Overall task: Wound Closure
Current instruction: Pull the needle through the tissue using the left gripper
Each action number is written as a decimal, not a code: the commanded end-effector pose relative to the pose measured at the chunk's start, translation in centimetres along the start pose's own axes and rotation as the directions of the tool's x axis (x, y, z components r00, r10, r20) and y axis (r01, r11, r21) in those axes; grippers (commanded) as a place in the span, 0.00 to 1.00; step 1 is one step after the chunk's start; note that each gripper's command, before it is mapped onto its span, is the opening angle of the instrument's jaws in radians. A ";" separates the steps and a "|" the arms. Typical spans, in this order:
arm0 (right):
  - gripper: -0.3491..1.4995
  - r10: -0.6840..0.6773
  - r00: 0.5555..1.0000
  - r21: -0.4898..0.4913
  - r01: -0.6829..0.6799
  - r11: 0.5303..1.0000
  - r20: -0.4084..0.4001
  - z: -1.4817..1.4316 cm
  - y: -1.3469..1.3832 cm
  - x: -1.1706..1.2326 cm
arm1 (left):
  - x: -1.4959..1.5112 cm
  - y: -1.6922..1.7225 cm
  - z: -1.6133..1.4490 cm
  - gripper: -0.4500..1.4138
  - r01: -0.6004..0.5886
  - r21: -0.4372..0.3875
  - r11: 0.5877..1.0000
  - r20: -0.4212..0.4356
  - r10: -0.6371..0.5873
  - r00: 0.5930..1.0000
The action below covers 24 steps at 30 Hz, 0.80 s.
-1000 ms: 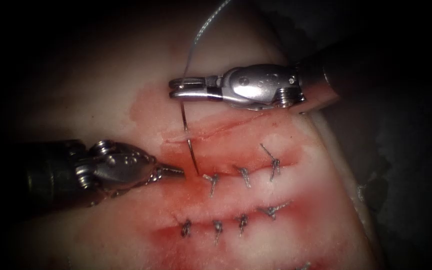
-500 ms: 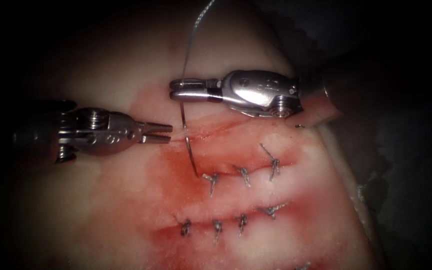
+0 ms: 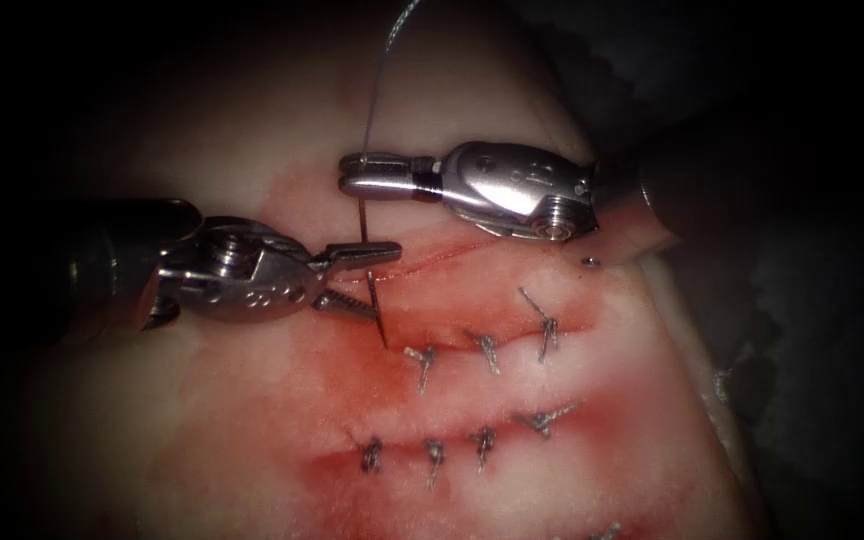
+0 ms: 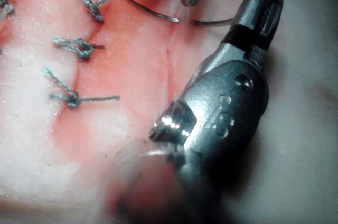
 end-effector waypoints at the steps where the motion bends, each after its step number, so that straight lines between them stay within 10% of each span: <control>1: 0.00 0.001 1.000 -0.001 -0.001 1.000 0.005 0.06 0.00 0.06 | 0.03 0.07 0.06 0.52 -0.023 0.002 1.000 0.013 0.023 1.000; 24: 0.00 0.013 1.000 0.006 -0.014 1.000 0.017 0.06 -0.01 0.06 | 0.09 -0.25 0.19 0.53 -0.078 0.079 0.994 0.020 0.077 0.997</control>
